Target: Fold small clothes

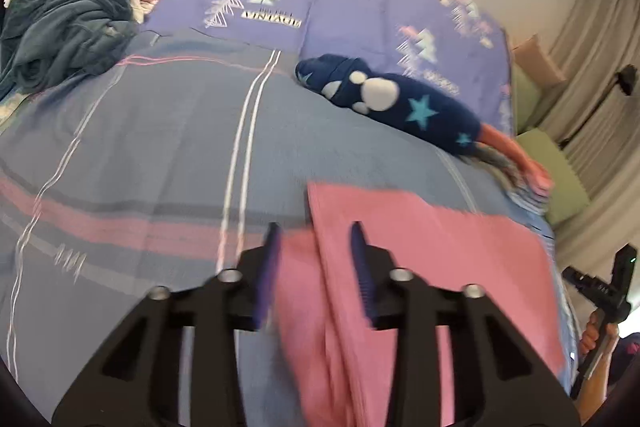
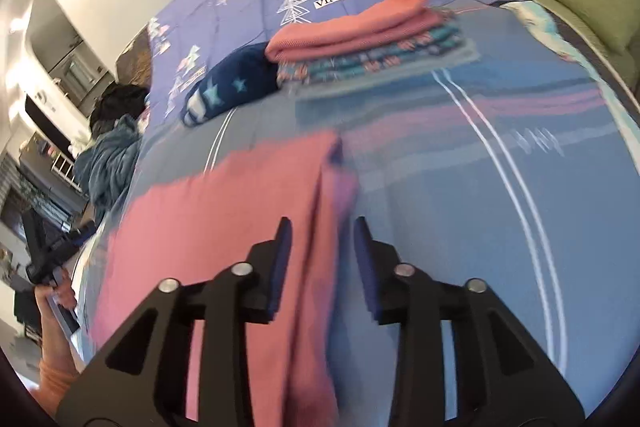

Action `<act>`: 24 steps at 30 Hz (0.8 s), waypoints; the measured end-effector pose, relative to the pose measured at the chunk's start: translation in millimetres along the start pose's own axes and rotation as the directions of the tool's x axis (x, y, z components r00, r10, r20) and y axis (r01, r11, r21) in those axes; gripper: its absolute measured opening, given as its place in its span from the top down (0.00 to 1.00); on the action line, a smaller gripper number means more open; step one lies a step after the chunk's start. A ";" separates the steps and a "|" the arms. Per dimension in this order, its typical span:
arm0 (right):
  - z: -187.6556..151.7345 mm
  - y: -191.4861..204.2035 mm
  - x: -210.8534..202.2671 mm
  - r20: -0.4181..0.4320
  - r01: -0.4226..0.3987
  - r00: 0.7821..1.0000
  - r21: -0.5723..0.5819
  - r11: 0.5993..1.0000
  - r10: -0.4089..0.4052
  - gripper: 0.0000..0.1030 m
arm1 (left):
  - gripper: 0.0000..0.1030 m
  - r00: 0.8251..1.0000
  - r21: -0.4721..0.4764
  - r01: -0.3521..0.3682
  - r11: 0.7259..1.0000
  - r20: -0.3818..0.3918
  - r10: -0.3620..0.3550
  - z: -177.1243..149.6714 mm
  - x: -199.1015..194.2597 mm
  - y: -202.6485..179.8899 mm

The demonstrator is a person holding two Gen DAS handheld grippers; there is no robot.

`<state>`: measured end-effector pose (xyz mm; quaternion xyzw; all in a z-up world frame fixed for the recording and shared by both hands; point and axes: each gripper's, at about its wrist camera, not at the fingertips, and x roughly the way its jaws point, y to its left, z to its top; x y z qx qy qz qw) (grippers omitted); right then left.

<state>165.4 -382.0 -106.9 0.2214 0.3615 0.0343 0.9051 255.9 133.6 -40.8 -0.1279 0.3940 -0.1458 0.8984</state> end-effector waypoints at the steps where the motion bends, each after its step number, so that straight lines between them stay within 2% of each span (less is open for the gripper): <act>1: -16.6 -0.6 -15.8 0.004 -0.007 1.000 -0.001 1.000 0.007 0.64 | 0.60 1.000 -0.001 0.018 1.000 0.007 -0.018 -13.3 -16.1 1.2; 3: -47.1 -0.9 -40.5 0.020 -0.026 0.999 0.010 1.000 0.026 0.62 | 0.59 0.999 0.003 0.040 0.999 0.006 -0.040 -44.9 -44.8 2.3; 5: -79.2 0.7 -60.7 0.023 -0.055 0.998 0.021 0.998 0.055 0.61 | 0.54 0.999 0.011 0.038 0.999 0.003 -0.038 -76.3 -65.5 2.3; 9: -116.7 8.5 -69.9 -0.018 -0.094 0.995 -0.016 0.995 0.094 0.60 | 0.53 0.998 0.004 0.061 0.998 -0.023 -0.061 -125.2 -89.9 2.4; 11: -128.3 14.5 -72.5 -0.035 -0.076 0.997 -0.052 0.996 0.074 0.58 | 0.53 0.997 0.012 0.069 0.998 -0.036 -0.068 -136.5 -95.5 0.8; 13: -139.2 21.7 -73.9 -0.054 -0.062 0.997 -0.085 0.994 0.057 0.50 | 0.54 0.997 0.022 0.061 0.998 -0.047 -0.060 -150.3 -103.3 1.1; 15: -147.3 28.7 -73.3 -0.067 -0.053 0.997 -0.108 0.993 0.046 0.47 | 0.54 0.997 0.013 0.060 0.998 -0.058 -0.059 -160.3 -108.1 1.9; 19: -162.0 36.9 -73.1 -0.072 -0.013 0.997 -0.167 0.986 0.001 0.45 | 0.53 0.997 0.018 0.058 0.998 -0.051 -0.057 -172.6 -111.1 1.1; 24: -168.1 38.0 -73.9 -0.061 0.023 0.998 -0.171 0.985 -0.034 0.45 | 0.53 0.999 0.088 0.026 0.996 -0.046 -0.022 -174.2 -99.5 -9.0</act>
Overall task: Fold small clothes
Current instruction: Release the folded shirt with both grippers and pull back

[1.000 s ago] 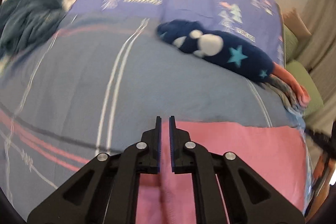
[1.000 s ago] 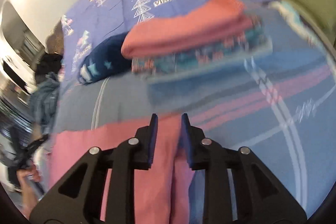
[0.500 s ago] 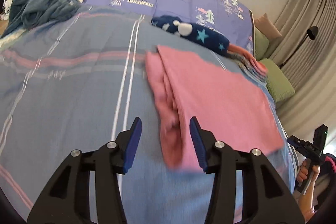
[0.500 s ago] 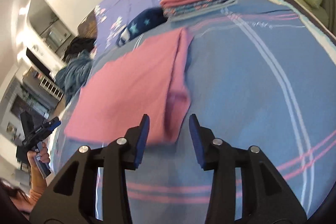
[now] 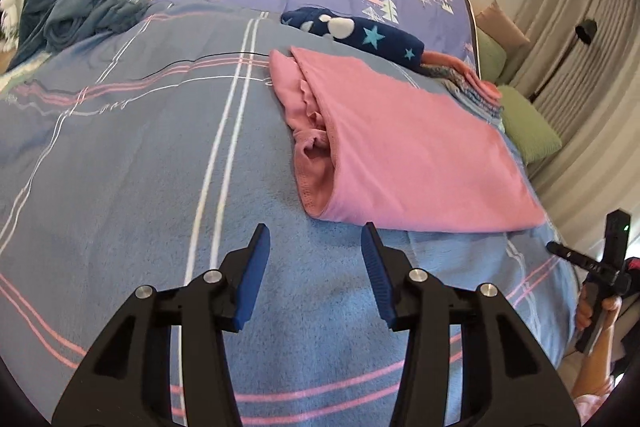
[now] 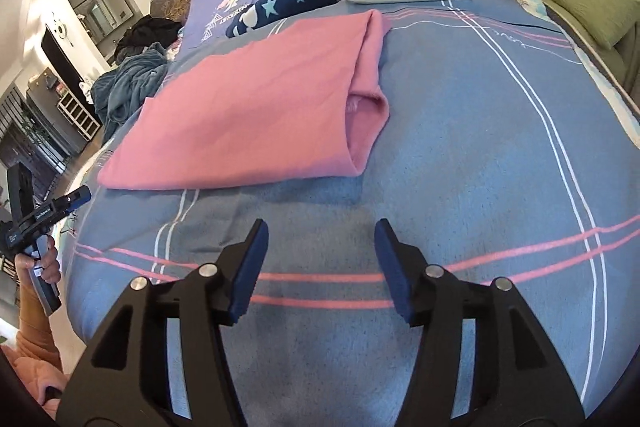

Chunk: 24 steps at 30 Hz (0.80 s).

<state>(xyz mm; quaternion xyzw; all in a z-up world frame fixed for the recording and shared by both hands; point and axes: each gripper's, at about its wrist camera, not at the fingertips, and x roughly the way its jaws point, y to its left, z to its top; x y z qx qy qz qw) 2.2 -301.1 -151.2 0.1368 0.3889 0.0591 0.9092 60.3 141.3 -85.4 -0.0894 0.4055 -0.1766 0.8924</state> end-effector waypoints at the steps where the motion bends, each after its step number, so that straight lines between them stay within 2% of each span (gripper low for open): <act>1: -0.9 1.6 0.7 0.001 0.021 1.000 -0.014 1.000 -0.021 0.45 | 0.53 1.000 0.018 -0.005 1.000 -0.008 0.005 0.5 3.2 -1.9; 4: 0.4 5.9 5.4 0.006 0.088 0.996 -0.059 0.994 -0.088 0.45 | 0.53 0.999 0.013 -0.019 1.000 -0.043 0.020 5.0 14.9 -0.6; 8: 5.9 12.7 13.9 0.013 0.145 0.989 -0.127 0.981 -0.145 0.53 | 0.54 0.997 -0.060 0.047 0.997 -0.050 -0.050 11.1 23.9 5.7; 14: 20.9 17.4 20.2 0.074 0.134 0.990 -0.177 0.975 -0.123 0.54 | 0.55 0.994 -0.100 0.084 0.991 -0.056 -0.090 18.5 34.5 6.0; 15: 23.8 15.9 20.4 0.085 0.133 0.989 -0.177 0.975 -0.119 0.62 | 0.63 0.995 -0.104 0.084 0.991 -0.053 -0.090 19.2 35.3 5.9; 16: 25.7 14.1 20.2 0.083 0.109 0.992 -0.175 0.978 -0.096 0.89 | 0.95 0.995 -0.111 0.083 0.990 -0.051 -0.090 20.1 36.0 7.0; 17: 26.3 10.7 18.5 0.072 0.077 0.995 -0.160 0.984 -0.066 0.99 | 0.95 0.994 -0.123 0.080 0.989 -0.063 -0.088 21.2 36.6 8.8; 20: 22.6 -2.9 4.0 0.080 0.054 0.996 -0.124 0.991 -0.045 0.99 | 1.00 0.998 -0.094 0.018 0.995 -0.055 -0.023 22.0 26.5 8.0; 22: 19.0 -14.4 -3.8 0.074 0.028 0.997 -0.080 0.996 -0.022 1.00 | 1.00 0.991 -0.037 -0.134 0.990 -0.018 0.133 22.9 13.1 4.7; 24: 14.0 -27.8 -10.7 0.066 0.013 0.998 -0.033 0.999 -0.011 1.00 | 1.00 0.980 -0.032 -0.198 0.980 0.011 0.199 26.2 2.9 4.9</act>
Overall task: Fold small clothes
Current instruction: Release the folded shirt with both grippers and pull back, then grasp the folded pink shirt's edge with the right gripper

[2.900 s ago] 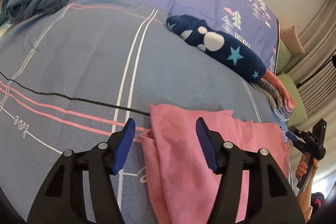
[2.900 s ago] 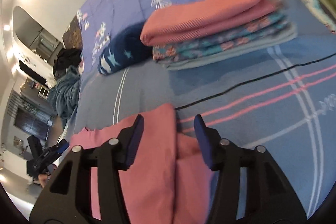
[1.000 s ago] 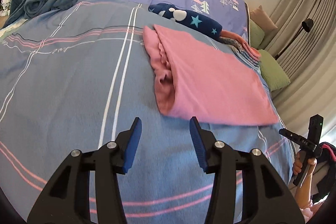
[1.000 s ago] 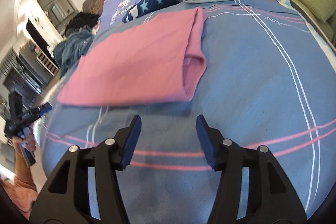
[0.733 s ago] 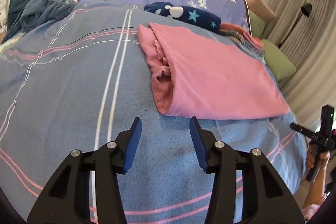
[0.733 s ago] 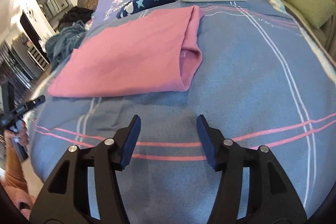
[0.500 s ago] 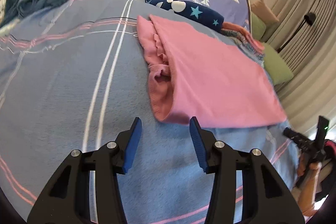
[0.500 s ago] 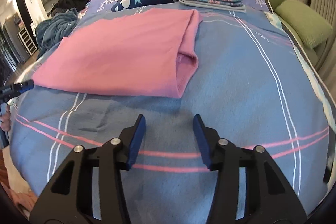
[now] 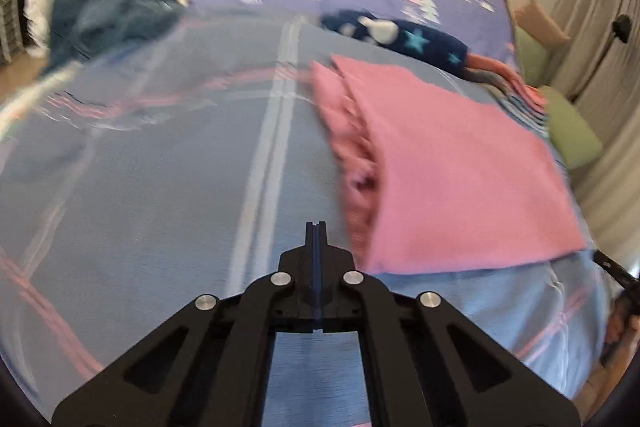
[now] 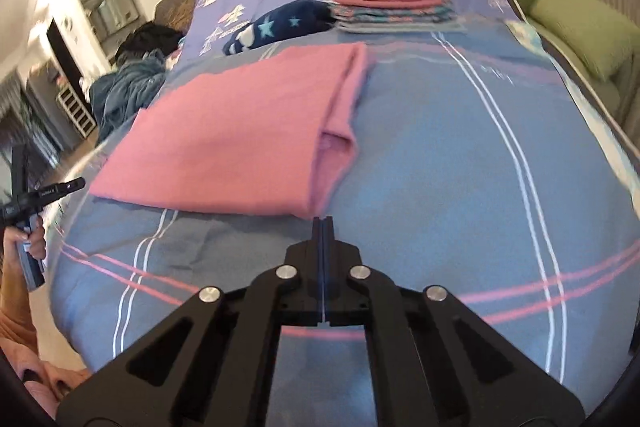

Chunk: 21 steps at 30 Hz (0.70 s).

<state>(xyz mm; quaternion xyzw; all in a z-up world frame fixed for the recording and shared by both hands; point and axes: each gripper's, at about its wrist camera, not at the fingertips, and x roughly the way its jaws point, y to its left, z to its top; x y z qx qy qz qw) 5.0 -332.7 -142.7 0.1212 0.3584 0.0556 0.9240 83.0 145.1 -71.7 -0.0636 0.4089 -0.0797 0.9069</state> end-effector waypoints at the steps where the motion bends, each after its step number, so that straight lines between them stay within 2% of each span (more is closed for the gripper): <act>1: -2.7 -6.4 -1.7 -0.010 -0.019 1.000 0.034 0.999 0.020 0.99 | 1.00 1.000 0.000 -0.013 1.000 0.013 0.013 3.0 -5.8 -2.4; 3: -6.5 -15.5 -2.2 -0.022 -0.086 0.996 0.122 0.989 0.089 0.95 | 0.99 0.999 0.036 0.012 0.999 0.048 -0.014 12.6 -17.2 -18.7; 4: -8.2 -18.8 -0.4 -0.024 -0.128 0.991 0.170 0.977 0.134 0.92 | 0.92 0.997 0.067 0.050 0.997 0.054 -0.054 18.0 -20.6 -33.7; 5: -9.2 -19.4 2.4 -0.028 -0.169 0.984 0.204 0.964 0.178 0.90 | 0.80 0.995 0.088 0.086 0.992 0.049 -0.091 21.7 -21.4 -46.2; 7: -9.8 -13.3 6.1 -0.024 -0.204 0.976 0.222 0.953 0.215 0.83 | 0.72 0.983 0.156 0.180 0.971 0.008 -0.184 35.0 -15.0 -93.1; 8: -10.0 -9.9 7.3 -0.022 -0.212 0.975 0.219 0.952 0.223 0.78 | 0.72 0.975 0.201 0.219 0.955 -0.019 -0.220 40.5 -8.6 -119.5; 10: -10.1 0.1 11.9 -0.020 -0.223 0.972 0.216 0.951 0.233 0.57 | 0.72 0.964 0.271 0.267 0.925 -0.060 -0.260 46.9 4.3 -164.2; 12: -10.9 2.7 16.1 -0.022 -0.231 0.970 0.230 0.945 0.242 0.53 | 0.68 0.945 0.347 0.327 0.879 -0.123 -0.303 52.3 24.4 -221.5; 13: -11.4 1.2 19.1 -0.022 -0.245 0.966 0.249 0.937 0.258 0.52 | 0.63 0.939 0.364 0.344 0.866 -0.149 -0.311 53.8 33.9 -242.6; 15: -12.8 -7.2 24.9 -0.009 -0.284 0.953 0.311 0.907 0.302 0.50 | 0.62 0.920 0.382 0.388 0.839 -0.215 -0.328 60.2 56.6 -287.2; 18: -12.6 -21.6 28.6 0.027 -0.350 0.929 0.386 0.853 0.369 0.50 | 0.58 0.896 0.374 0.425 0.824 -0.305 -0.324 68.7 95.8 -339.6; 19: -11.8 -24.6 29.1 0.033 -0.361 0.925 0.391 0.847 0.380 0.50 | 0.56 0.894 0.376 0.423 0.825 -0.322 -0.312 72.1 107.5 -351.4; 21: -8.5 -29.6 27.5 0.040 -0.359 0.927 0.380 0.853 0.372 0.50 | 0.56 0.905 0.386 0.392 0.835 -0.325 -0.275 79.3 127.9 -372.2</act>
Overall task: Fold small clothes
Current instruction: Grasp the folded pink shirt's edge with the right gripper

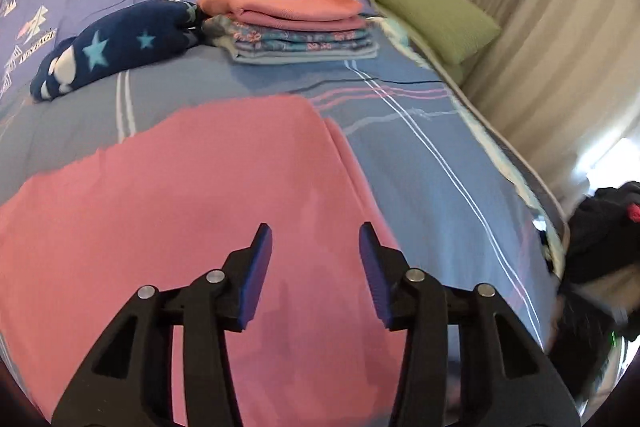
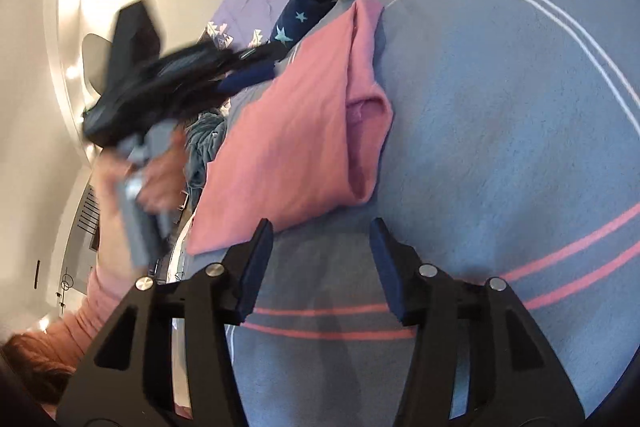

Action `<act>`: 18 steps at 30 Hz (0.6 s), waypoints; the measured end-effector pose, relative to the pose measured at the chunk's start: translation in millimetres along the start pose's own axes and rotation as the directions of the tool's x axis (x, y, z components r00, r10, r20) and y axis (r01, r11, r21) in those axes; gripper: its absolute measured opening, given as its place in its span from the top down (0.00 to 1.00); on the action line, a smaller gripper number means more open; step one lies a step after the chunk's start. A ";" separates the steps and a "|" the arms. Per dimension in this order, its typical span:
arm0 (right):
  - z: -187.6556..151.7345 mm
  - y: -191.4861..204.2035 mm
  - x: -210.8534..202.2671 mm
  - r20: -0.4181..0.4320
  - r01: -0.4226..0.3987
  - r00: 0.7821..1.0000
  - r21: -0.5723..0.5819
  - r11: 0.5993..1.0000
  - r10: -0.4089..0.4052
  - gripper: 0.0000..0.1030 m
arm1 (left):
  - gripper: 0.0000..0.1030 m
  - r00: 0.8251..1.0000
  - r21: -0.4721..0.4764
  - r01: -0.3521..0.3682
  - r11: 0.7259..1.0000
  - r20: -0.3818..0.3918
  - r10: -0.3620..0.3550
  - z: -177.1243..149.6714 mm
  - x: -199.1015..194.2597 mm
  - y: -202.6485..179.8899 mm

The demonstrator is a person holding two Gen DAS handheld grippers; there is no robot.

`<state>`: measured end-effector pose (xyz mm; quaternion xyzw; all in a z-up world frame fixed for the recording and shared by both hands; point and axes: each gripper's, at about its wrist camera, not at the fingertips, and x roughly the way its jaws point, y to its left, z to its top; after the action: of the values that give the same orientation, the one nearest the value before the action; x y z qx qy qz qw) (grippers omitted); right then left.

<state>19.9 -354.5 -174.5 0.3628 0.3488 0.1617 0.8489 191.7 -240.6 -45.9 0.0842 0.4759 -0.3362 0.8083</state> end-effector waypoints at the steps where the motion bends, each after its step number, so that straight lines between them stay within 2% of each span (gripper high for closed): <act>1: 3.5 -0.5 -2.1 0.008 0.019 1.000 -0.011 1.000 -0.019 0.50 | 0.55 1.000 0.010 0.000 1.000 -0.013 0.000 9.0 9.7 -3.4; 3: 16.9 0.8 -9.4 0.051 0.127 0.991 -0.080 0.989 -0.123 0.53 | 0.55 1.000 0.019 -0.010 1.000 -0.027 0.011 21.9 21.9 -5.8; 4: 23.9 2.8 -12.4 0.080 0.203 0.978 -0.125 0.971 -0.194 0.64 | 0.55 0.999 0.024 -0.023 0.999 -0.023 0.024 26.2 26.1 -6.4; 5: 33.2 5.5 -12.6 0.104 0.290 0.956 -0.173 0.941 -0.276 0.70 | 0.55 0.999 0.036 -0.028 0.999 -0.018 0.028 29.1 29.8 -6.9; 6: 38.4 7.0 -10.4 0.105 0.318 0.947 -0.198 0.927 -0.302 0.73 | 0.55 0.999 0.042 -0.028 0.999 -0.014 0.029 31.4 31.9 -7.1; 7: 45.1 8.8 -6.9 0.095 0.316 0.949 -0.225 0.922 -0.302 0.75 | 0.55 1.000 0.043 -0.027 0.999 0.000 0.027 32.5 33.4 -5.0; 9: 62.8 9.2 -0.7 0.070 0.256 0.967 -0.252 0.933 -0.246 0.76 | 0.55 1.000 0.036 -0.013 0.999 0.024 0.012 34.6 35.1 1.4; 12: 110.9 -3.0 15.2 0.042 0.214 0.977 -0.255 0.943 -0.210 0.80 | 0.56 1.000 0.030 0.022 0.999 0.008 -0.022 35.4 44.9 8.3; 14: 150.4 -22.9 35.6 -0.004 0.221 0.974 -0.175 0.959 -0.225 0.87 | 0.75 0.998 0.030 0.053 0.998 -0.028 -0.052 31.6 52.8 8.9; 16: 174.9 -39.5 51.9 -0.051 0.182 0.981 -0.127 0.975 -0.189 0.89 | 0.81 0.997 0.052 0.059 0.997 -0.046 -0.057 26.8 58.9 6.8; 18: 190.4 -44.9 69.0 -0.077 0.151 0.984 -0.111 0.982 -0.160 0.89 | 0.81 0.999 0.091 0.045 0.995 -0.035 -0.042 21.3 61.2 3.6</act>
<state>204.6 -444.5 -146.0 0.2821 0.4030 0.1284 0.8611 228.8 -276.0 -85.8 0.1165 0.4747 -0.3739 0.7882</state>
